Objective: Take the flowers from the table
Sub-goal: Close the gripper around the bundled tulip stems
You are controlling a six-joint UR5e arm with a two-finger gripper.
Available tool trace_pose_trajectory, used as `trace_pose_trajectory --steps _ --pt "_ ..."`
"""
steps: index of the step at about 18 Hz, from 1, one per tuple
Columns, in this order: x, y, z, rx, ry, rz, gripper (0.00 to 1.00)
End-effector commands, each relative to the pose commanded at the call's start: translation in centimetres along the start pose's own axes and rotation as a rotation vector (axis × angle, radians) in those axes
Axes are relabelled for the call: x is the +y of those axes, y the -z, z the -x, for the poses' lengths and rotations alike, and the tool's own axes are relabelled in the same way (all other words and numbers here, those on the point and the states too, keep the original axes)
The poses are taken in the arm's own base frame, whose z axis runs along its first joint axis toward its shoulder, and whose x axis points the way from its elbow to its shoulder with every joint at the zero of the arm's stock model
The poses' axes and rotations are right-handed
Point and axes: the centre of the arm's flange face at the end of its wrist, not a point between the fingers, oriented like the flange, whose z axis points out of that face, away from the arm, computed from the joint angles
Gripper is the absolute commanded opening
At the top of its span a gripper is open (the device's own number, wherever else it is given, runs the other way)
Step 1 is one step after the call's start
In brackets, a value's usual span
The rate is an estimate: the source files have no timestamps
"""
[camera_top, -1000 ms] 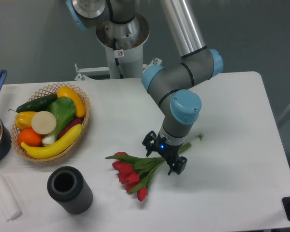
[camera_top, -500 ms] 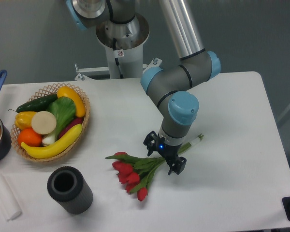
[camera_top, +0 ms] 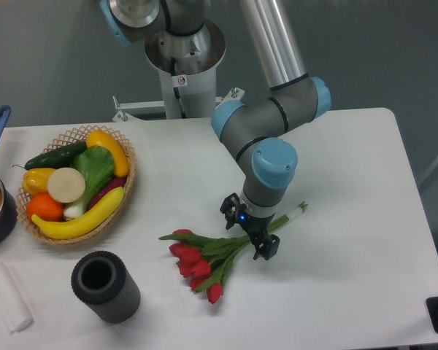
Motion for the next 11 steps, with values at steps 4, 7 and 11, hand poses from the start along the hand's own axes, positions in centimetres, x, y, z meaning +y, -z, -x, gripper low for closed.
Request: trace_pose_trajectory --steps 4,7,11 --pt "-0.05 -0.17 -0.09 0.003 0.001 0.001 0.92" --pt "0.01 -0.46 -0.09 0.009 0.006 0.003 0.89" --pt "-0.66 -0.67 -0.11 -0.002 0.018 0.036 0.74"
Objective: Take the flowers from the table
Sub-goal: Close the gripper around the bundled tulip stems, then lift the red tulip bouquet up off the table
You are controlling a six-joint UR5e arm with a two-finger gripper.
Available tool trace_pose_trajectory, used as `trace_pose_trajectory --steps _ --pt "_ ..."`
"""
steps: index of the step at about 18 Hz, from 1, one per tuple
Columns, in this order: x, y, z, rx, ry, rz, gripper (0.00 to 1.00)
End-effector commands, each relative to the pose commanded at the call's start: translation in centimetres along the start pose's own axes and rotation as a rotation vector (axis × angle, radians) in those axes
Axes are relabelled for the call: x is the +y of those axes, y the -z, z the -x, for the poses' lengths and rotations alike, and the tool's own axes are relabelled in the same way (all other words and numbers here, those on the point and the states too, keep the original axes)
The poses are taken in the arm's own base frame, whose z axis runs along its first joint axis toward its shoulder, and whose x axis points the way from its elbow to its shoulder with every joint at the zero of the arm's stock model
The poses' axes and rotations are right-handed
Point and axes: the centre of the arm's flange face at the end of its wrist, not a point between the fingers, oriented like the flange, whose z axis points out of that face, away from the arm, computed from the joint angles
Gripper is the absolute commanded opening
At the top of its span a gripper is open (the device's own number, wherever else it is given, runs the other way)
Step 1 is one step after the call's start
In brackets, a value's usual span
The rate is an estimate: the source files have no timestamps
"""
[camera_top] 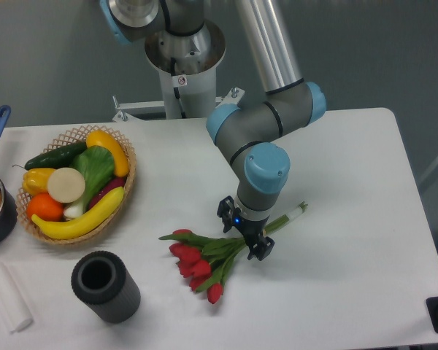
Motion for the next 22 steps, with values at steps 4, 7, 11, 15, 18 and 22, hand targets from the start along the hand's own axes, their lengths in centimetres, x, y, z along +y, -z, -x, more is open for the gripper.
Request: trace_pose_trajectory --steps 4,7,11,15,18,22 --pt "-0.1 0.3 0.2 -0.005 0.051 -0.005 0.55" --pt "-0.2 0.4 0.2 -0.006 0.054 -0.005 0.35" --pt "-0.2 0.4 0.2 -0.008 0.054 -0.004 0.21" --pt "-0.2 0.4 0.3 -0.010 0.052 -0.004 0.20" --pt "-0.4 1.0 0.6 -0.021 0.051 -0.010 0.20" --pt "-0.9 3.1 2.3 -0.088 0.053 -0.036 0.20"
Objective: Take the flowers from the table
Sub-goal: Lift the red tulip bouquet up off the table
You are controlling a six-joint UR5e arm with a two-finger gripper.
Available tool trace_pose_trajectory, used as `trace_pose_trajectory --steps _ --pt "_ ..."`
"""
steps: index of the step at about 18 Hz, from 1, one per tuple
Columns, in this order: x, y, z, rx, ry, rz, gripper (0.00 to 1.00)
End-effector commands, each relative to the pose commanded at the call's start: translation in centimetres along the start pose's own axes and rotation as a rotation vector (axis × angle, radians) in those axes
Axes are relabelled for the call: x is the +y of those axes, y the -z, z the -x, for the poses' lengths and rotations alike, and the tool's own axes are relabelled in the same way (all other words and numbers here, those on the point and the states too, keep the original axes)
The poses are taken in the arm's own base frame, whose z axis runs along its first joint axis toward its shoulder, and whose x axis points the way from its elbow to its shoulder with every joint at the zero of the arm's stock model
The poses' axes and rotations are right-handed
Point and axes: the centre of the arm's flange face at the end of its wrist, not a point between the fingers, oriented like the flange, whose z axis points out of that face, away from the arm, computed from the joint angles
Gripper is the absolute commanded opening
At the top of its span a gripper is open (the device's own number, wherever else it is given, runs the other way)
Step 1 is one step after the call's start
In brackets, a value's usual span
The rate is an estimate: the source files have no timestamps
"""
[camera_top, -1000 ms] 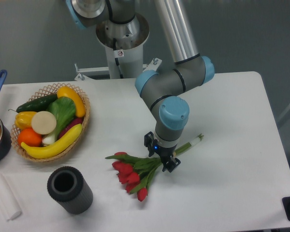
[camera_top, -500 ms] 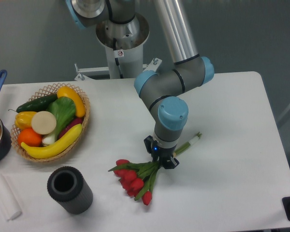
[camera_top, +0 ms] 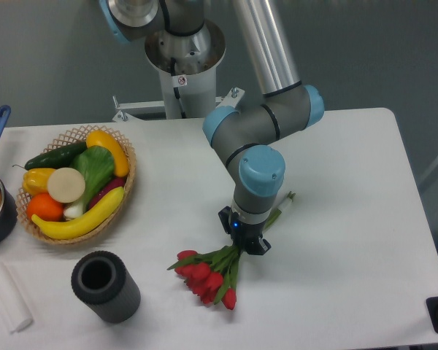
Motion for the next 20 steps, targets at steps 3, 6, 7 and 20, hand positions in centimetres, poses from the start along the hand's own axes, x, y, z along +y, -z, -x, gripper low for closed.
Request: trace_pose_trajectory --steps 3,6,7,20 --pt "-1.0 3.3 1.2 -0.053 0.024 -0.050 0.20" --pt "-2.0 6.6 1.2 -0.077 0.052 -0.148 0.20" --pt "-2.4 7.8 1.1 -0.080 0.066 -0.191 0.20" --pt "-1.1 22.4 1.6 -0.077 0.242 -0.687 0.20"
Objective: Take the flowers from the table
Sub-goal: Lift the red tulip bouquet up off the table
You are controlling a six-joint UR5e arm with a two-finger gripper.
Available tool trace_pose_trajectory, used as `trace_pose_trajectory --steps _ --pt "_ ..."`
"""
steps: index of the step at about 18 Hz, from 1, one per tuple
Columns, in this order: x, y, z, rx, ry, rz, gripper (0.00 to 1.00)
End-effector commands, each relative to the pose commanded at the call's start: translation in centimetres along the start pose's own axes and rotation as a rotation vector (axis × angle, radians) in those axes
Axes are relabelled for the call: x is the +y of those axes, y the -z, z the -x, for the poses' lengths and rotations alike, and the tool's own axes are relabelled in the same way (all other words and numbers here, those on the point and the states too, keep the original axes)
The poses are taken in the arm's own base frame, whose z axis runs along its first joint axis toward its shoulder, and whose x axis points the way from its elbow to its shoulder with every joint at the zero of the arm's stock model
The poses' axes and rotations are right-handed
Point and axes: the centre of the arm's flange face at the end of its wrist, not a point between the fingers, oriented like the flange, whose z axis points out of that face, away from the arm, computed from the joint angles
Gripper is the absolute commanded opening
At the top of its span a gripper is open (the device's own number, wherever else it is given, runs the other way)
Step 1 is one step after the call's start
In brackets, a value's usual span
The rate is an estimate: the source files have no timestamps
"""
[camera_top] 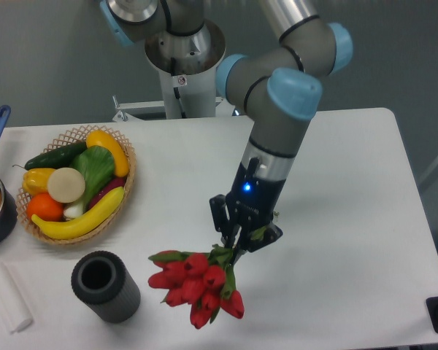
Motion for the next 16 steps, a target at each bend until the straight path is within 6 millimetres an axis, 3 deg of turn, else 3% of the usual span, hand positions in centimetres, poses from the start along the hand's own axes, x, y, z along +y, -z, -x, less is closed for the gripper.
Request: trace_pose_trajectory --steps 6,16 --pt "0.6 4.7 2.9 0.035 0.038 -0.213 0.20" --pt "0.6 5.1 3.0 0.034 0.033 -0.232 0.20"
